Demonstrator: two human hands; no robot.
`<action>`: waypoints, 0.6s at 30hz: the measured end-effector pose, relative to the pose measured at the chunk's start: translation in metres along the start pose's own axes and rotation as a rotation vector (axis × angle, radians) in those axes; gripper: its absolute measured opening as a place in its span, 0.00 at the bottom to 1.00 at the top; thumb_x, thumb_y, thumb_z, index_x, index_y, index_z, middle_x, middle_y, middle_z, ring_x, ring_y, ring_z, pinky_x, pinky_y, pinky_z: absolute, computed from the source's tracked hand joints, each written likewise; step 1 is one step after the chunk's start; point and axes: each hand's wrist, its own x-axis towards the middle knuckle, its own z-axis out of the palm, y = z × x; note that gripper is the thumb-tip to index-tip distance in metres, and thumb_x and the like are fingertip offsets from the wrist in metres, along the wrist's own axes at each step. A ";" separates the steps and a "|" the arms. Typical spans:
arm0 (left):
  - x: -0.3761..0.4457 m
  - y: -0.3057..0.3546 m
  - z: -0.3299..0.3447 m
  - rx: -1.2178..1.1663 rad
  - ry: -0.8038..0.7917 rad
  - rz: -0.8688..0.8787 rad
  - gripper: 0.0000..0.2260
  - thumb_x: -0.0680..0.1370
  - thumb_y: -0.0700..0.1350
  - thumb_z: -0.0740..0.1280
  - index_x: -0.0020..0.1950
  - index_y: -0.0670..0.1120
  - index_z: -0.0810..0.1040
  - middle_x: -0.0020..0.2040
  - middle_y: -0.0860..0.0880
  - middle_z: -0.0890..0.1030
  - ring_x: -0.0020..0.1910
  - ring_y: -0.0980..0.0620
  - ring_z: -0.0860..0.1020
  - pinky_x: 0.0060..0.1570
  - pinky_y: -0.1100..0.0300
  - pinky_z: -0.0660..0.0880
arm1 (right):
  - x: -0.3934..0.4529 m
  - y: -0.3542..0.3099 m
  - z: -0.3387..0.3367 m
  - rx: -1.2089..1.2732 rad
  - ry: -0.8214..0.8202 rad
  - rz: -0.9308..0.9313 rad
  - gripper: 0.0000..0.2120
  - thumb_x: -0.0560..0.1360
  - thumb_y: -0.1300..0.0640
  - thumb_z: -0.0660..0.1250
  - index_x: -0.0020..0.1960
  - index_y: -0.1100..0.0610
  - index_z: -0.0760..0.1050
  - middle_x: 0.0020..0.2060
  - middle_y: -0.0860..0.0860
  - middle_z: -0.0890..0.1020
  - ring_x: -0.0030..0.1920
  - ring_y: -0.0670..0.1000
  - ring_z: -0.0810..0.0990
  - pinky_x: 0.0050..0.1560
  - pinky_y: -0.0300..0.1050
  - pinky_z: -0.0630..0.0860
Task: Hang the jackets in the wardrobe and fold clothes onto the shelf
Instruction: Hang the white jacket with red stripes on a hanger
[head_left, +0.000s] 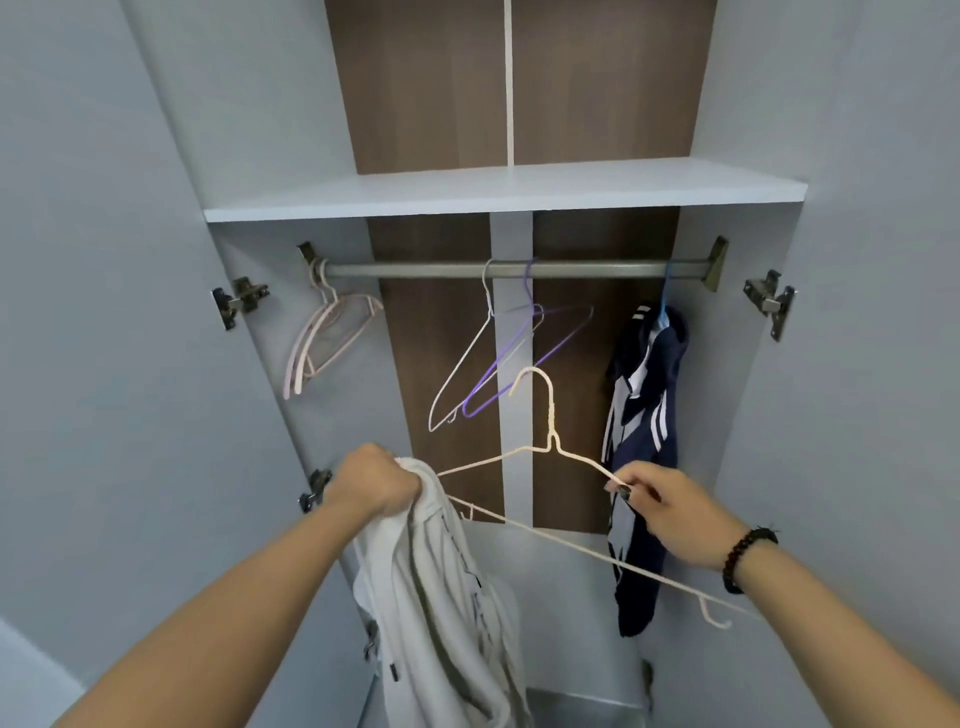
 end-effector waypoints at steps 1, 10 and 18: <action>0.002 -0.006 -0.002 0.085 0.002 0.012 0.09 0.67 0.49 0.67 0.41 0.45 0.77 0.44 0.47 0.81 0.47 0.43 0.81 0.47 0.57 0.78 | -0.005 -0.003 0.000 -0.031 -0.022 -0.017 0.13 0.81 0.61 0.56 0.47 0.49 0.76 0.28 0.47 0.72 0.28 0.45 0.66 0.31 0.39 0.66; 0.011 -0.077 -0.031 0.092 0.109 -0.084 0.12 0.72 0.51 0.66 0.48 0.45 0.80 0.51 0.43 0.82 0.52 0.41 0.81 0.46 0.56 0.75 | -0.034 -0.043 0.003 0.098 0.106 -0.240 0.11 0.79 0.56 0.62 0.43 0.43 0.79 0.25 0.53 0.70 0.25 0.43 0.62 0.27 0.34 0.61; 0.028 -0.124 -0.053 -0.031 0.140 -0.083 0.07 0.75 0.44 0.64 0.40 0.42 0.79 0.47 0.39 0.83 0.49 0.39 0.81 0.42 0.59 0.70 | -0.034 -0.089 0.043 0.081 -0.026 -0.231 0.13 0.79 0.60 0.63 0.45 0.46 0.81 0.33 0.59 0.78 0.31 0.45 0.65 0.34 0.34 0.66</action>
